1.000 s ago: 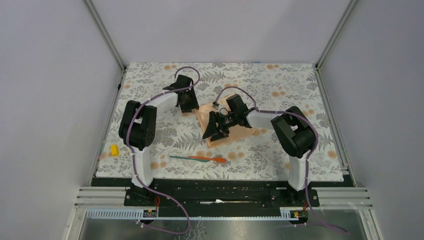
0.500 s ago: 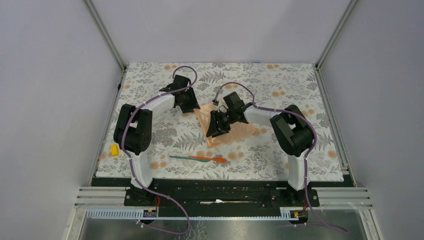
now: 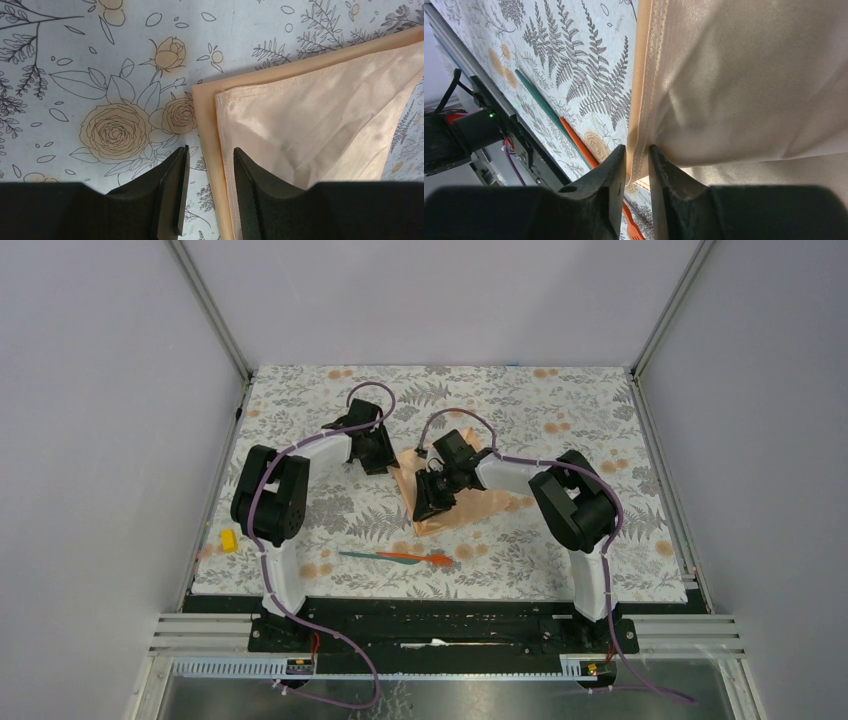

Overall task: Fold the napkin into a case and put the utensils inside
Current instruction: Smooth out the top corner of the smaller-rectangle-folded napkin at the center of the board.

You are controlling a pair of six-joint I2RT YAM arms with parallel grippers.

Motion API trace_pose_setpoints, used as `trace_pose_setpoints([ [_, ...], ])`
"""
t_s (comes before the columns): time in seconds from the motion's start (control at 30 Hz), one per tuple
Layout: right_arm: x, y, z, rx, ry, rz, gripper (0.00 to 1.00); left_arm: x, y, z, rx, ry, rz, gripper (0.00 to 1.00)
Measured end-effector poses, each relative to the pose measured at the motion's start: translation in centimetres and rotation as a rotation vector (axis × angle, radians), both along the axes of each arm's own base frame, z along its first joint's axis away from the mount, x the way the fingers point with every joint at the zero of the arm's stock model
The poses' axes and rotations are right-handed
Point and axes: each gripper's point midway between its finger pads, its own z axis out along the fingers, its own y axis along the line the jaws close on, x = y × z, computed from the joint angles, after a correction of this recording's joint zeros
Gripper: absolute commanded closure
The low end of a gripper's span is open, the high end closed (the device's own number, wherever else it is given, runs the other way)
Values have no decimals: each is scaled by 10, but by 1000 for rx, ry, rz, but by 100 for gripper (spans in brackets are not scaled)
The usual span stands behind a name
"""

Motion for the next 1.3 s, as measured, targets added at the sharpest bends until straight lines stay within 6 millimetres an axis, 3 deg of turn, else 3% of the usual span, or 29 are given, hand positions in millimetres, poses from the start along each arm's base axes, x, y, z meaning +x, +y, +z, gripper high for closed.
trace_pose_setpoints([
  [0.2, 6, 2, 5, -7, -18, -1, 78, -2, 0, -3, -1, 1, 1, 55],
  [0.3, 9, 5, 7, -1, -21, 0, 69, -3, 1, -2, -1, -2, 2, 56],
  [0.4, 9, 5, 7, -3, -17, 0, 59, -5, 1, 1, -9, -1, 8, 62],
  [0.6, 2, 10, 13, 40, 15, 26, 54, -2, -6, 20, -61, -29, 15, 64],
  [0.83, 2, 23, 27, 126, 47, 22, 58, 5, -20, 31, -130, -42, -11, 68],
  [0.93, 3, 30, 33, 174, 58, 10, 59, 12, -26, 26, -151, -35, -23, 75],
  [1.1, -1, 36, 38, 244, 94, 4, 57, 14, -22, -4, -138, 19, -15, 81],
  [1.3, -9, 34, 34, 266, 125, 9, 50, 22, -7, -6, -139, 13, 15, 84],
])
